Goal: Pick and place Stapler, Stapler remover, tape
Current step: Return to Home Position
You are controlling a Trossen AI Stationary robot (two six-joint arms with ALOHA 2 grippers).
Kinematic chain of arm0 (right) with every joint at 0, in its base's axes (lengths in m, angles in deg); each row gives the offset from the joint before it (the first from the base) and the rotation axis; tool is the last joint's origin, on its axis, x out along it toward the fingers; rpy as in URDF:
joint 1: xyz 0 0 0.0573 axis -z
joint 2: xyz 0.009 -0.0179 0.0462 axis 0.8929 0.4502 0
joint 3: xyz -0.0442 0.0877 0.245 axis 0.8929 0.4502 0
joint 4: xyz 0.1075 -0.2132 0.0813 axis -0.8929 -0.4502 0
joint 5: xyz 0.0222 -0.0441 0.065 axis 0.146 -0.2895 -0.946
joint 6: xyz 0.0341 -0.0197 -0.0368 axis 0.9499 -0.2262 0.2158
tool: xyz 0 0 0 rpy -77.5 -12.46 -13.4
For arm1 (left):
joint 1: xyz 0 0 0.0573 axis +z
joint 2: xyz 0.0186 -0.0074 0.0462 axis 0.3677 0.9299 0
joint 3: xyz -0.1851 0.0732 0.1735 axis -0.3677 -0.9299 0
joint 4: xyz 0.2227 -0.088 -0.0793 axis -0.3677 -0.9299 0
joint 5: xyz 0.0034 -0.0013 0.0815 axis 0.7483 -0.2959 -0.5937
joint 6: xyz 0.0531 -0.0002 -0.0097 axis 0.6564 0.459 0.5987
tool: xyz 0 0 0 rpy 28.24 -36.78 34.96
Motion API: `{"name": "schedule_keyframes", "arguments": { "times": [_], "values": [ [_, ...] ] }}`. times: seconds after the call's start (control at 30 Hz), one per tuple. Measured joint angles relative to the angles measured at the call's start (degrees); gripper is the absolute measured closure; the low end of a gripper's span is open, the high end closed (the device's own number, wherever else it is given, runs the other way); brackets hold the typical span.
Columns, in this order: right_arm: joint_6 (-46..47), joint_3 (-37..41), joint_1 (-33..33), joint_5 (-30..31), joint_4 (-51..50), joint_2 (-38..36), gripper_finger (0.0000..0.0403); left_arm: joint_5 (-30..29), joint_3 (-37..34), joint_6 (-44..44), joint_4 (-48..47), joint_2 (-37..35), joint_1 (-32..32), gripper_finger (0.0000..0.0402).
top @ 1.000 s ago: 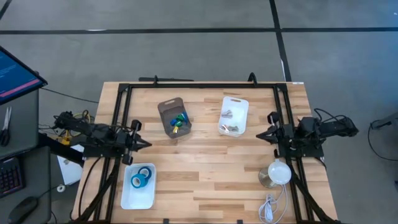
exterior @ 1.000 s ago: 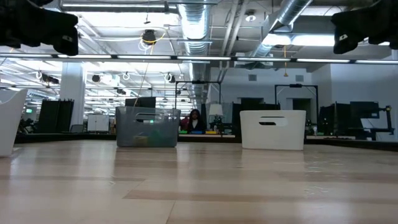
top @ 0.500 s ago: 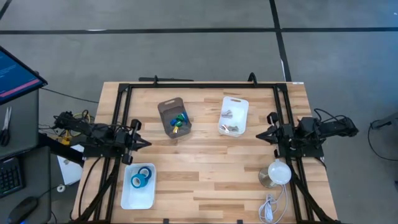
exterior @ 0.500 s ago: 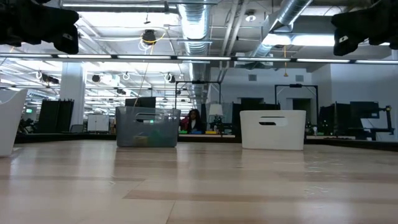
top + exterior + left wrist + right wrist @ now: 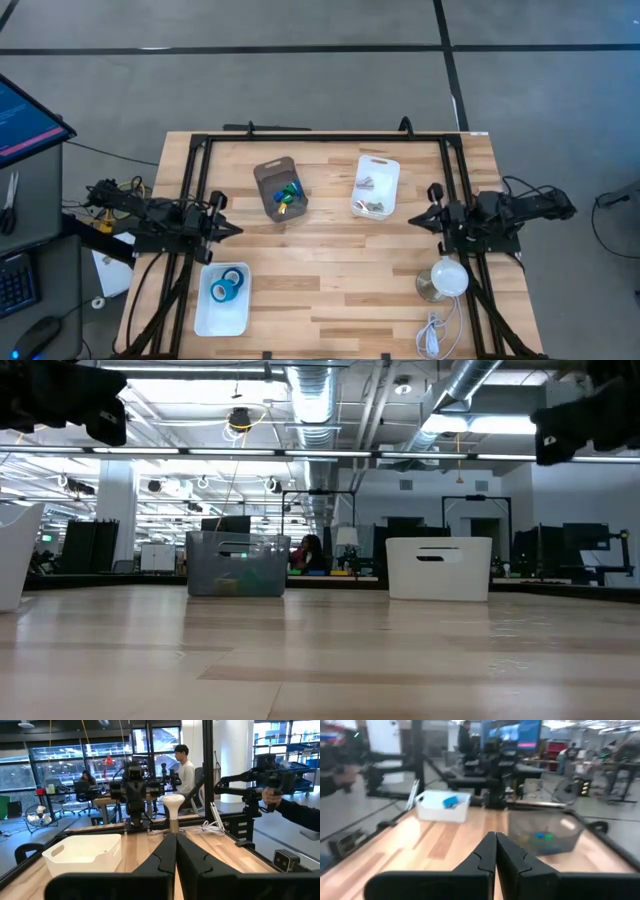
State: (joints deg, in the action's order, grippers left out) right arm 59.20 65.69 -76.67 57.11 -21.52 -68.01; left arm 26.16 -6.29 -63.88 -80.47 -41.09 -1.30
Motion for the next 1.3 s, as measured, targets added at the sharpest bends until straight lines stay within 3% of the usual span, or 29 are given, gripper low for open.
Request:
{"name": "schedule_keyframes", "arguments": {
  "times": [0.2,0.67,1.3],
  "values": [
    [-0.35,4.48,0.0,-1.95,2.19,0.05,0.0403,0.0,0.0,0.01,0.45,0.0,0.0,0.04],
    [-7.0,5.09,0.04,-6.0,3.53,3.07,0.0403,0.0,0.0,1.05,0.84,0.02,0.02,0.04],
    [2.54,5.11,0.07,-5.87,3.46,3.32,0.0403,0.19,-2.45,3.69,0.38,0.07,0.0,0.04]
  ]
}}
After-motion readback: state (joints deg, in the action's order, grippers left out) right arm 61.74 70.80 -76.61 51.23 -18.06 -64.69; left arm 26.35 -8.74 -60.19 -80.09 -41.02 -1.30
